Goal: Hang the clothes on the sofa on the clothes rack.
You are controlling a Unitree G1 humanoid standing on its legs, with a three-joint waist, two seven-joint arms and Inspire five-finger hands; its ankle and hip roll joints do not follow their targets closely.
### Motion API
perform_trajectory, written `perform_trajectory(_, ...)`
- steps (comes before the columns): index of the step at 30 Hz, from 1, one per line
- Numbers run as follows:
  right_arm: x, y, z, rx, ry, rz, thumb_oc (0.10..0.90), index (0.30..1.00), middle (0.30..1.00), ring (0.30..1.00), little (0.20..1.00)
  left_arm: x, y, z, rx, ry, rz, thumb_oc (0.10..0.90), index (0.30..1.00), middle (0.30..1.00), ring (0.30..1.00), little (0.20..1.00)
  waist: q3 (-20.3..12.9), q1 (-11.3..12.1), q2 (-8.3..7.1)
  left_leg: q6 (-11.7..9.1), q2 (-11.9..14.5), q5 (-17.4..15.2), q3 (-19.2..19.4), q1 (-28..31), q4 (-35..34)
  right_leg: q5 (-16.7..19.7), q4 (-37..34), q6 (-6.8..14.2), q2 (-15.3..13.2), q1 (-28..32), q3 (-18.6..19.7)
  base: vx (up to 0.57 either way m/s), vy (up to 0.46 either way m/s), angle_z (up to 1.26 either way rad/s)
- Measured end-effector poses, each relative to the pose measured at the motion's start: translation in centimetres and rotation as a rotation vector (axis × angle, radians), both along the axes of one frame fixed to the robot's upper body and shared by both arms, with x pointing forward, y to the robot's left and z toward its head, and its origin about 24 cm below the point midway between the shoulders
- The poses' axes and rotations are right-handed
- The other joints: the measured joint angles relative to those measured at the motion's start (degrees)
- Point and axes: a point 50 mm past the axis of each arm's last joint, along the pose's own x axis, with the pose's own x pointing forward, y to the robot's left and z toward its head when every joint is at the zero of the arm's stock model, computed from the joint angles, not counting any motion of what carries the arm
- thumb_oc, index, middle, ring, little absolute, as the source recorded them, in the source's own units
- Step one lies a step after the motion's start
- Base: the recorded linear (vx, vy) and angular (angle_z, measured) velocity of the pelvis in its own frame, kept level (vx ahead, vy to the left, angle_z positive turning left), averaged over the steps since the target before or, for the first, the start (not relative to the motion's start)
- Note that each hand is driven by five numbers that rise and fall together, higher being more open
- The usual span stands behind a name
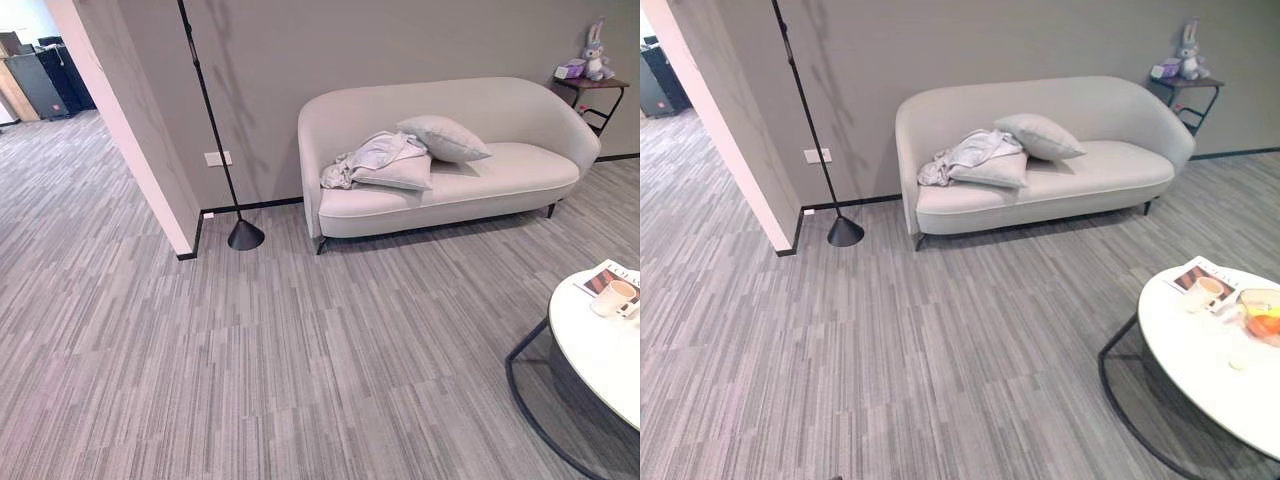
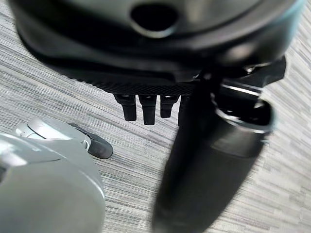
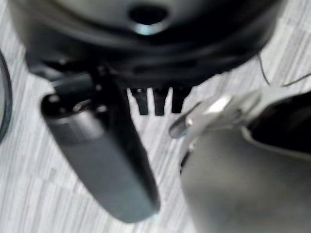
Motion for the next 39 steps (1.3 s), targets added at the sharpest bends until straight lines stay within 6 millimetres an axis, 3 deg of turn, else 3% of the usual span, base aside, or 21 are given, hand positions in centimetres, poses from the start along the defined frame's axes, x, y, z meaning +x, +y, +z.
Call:
perform_trajectory(6,-0.1,0.3,-0.1,0.009,0.02,0.047,0.8,0.9,0.9,0.9,0.9,-0.8,-0.3,-0.1,-0.005,0.042,-0.025,0.8,0.9,0.9,0.9,0.9,-0.1,-0.4,-0.98,0.0,0.1,0.0,0.2,0.0,-0.1,0.1,-0.3,0.1,0.1,-0.1,0.4,-0.01,0.005,-0.02)
perform_trajectory(10,0.1,0.6,-0.1,0.013,0.033,0.169,0.8,0.9,0.9,0.9,0.9,-0.3,-0.2,-0.1,0.007,0.039,-0.133,0.8,0.9,0.9,0.9,0.9,-0.2,-0.4,-0.92,0.0,0.0,0.0,0.6,0.0,-0.2,0.4,-0.4,0.2,0.1,-0.2,0.9,-0.01,0.01,-0.05)
perform_trajectory(17,1.9,0.3,0.0,-0.03,-0.001,0.555,0.8,0.9,0.9,0.9,0.9,0.5,0.0,0.1,0.017,0.023,-0.304,0.8,0.9,0.9,0.9,0.9,-0.3,-0.5,-1.05,0.0,0.0,0.0,0.9,0.1,-1.0,1.2,-1.2,-0.2,0.1,-0.1,1.0,0.0,0.014,-0.03)
perform_trajectory(23,2.8,0.5,0.1,-0.019,-0.024,0.664,0.8,0.9,0.9,0.9,0.9,0.6,0.1,0.1,0.023,0.026,-0.331,0.8,0.9,0.9,0.9,0.9,-0.3,-0.6,-1.17,0.0,-0.1,0.0,0.8,0.3,-1.3,1.5,-1.7,-0.1,0.1,0.2,1.0,0.01,0.036,0.0)
perform_trajectory(27,6.3,1.2,0.4,-0.085,-0.056,1.104,0.8,0.9,0.9,0.9,0.9,1.1,0.5,0.2,0.056,0.027,-0.365,0.8,0.9,0.9,0.9,0.9,0.3,-0.6,-2.13,0.2,-0.1,0.0,0.9,0.2,-1.4,2.0,-2.6,0.0,0.2,0.2,1.4,0.01,0.053,-0.05)
perform_trajectory(28,7.5,1.8,0.6,-0.102,-0.088,1.164,0.8,0.9,0.9,0.9,0.9,1.4,0.6,0.3,0.062,0.022,-0.369,0.8,0.9,0.9,0.9,0.9,0.6,-0.6,-2.39,0.2,-0.1,0.0,0.9,0.2,-1.5,2.0,-2.7,0.1,0.2,0.2,1.5,-0.01,0.045,-0.03)
perform_trajectory(31,8.9,2.6,0.7,-0.137,-0.099,1.361,0.8,0.9,0.9,0.9,0.9,1.7,0.8,0.4,0.083,0.024,-0.388,0.8,0.9,0.9,0.9,0.9,1.0,-0.5,-2.77,0.2,-0.3,0.1,1.0,0.2,-1.5,2.3,-2.7,0.1,0.2,0.2,1.8,0.0,0.04,-0.01)
perform_trajectory(35,9.6,3.6,0.8,-0.148,-0.132,1.435,0.8,0.9,0.9,0.9,0.9,1.9,0.9,0.4,0.094,0.024,-0.405,0.8,0.9,0.9,0.9,0.9,1.4,-0.5,-2.85,0.5,-0.6,0.2,1.3,0.5,-2.3,2.5,-2.6,0.3,0.0,0.1,2.2,0.01,0.076,-0.05)
perform_trajectory(39,11.0,3.5,1.2,-0.177,-0.152,1.436,0.8,0.9,0.9,0.9,0.9,3.7,0.6,0.7,0.108,-0.018,-0.464,0.8,0.9,0.9,0.9,0.9,4.3,-0.7,-2.21,1.4,-0.6,0.9,1.8,1.8,-4.0,1.8,0.8,1.3,-0.4,-1.0,2.4,-0.01,0.081,-0.05)
